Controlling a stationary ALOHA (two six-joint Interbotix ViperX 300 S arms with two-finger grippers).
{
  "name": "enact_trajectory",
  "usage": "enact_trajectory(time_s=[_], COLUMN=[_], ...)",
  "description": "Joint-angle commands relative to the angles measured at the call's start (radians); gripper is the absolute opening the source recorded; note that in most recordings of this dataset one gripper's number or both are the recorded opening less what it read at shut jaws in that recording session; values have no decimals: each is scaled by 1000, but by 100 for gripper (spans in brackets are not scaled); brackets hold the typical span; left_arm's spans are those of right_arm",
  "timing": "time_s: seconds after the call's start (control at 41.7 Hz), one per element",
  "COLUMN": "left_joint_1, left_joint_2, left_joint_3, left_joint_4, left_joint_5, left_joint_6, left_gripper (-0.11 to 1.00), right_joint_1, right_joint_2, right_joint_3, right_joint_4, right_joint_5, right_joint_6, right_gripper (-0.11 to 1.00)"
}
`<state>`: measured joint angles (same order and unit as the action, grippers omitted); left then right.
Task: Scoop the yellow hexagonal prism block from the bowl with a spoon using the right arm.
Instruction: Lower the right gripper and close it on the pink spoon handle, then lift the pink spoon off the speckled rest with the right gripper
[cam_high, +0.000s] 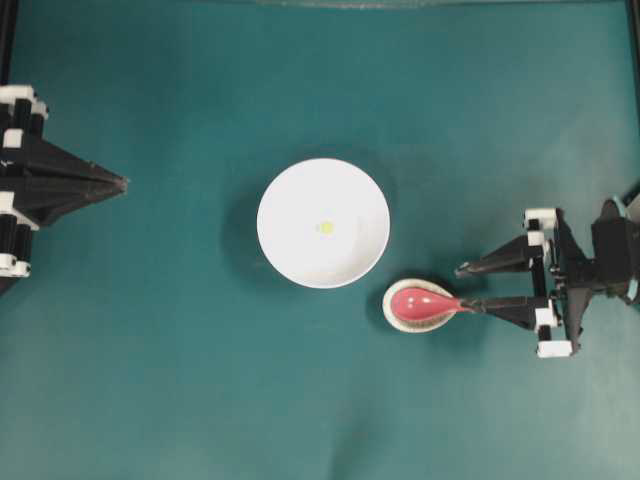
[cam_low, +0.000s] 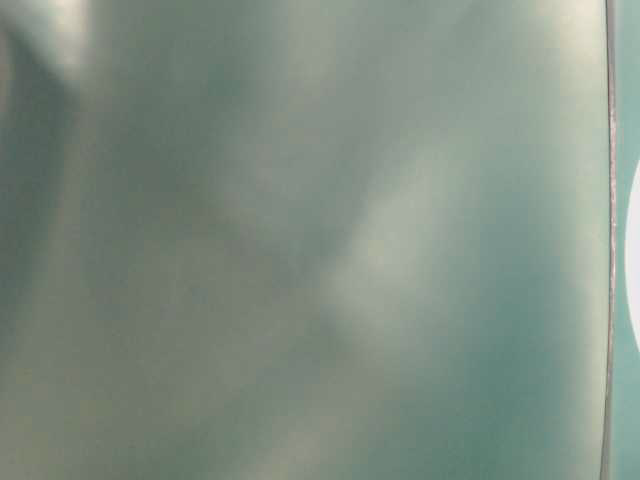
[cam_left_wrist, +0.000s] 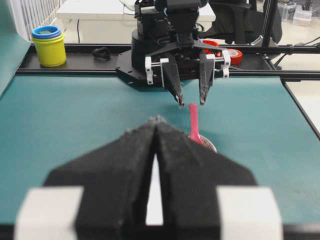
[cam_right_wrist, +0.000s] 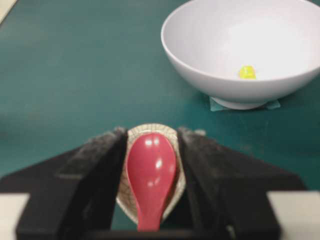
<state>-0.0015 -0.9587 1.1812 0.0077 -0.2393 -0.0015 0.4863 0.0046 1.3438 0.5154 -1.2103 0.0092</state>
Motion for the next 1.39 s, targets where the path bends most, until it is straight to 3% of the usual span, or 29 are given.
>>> enact_trajectory(time_s=[0.0,0.144,0.264,0.648,1.367], left_joint_1=[0,9,9,11,11], left_joint_2=[6,6,8,8,6], left_joint_3=[-14,-14,-14,-14,-14], left_joint_4=[2,3,3,2,2], left_joint_5=[-5,-5,-5,-5,6], left_joint_6=[2,2,2,2,2], left_gripper=[0,0,0,0,0], right_joint_1=[41,81,103,120,133], right_joint_2=[48,120,143,183,195], right_joint_3=[-18,-29,-34,-20,-26], right_joint_4=[48,114,133,132,130], right_joint_5=[-49,-64,-63,-31,18], right_joint_6=[-2,0,3,61,61], right_gripper=[52,52,52,52,52])
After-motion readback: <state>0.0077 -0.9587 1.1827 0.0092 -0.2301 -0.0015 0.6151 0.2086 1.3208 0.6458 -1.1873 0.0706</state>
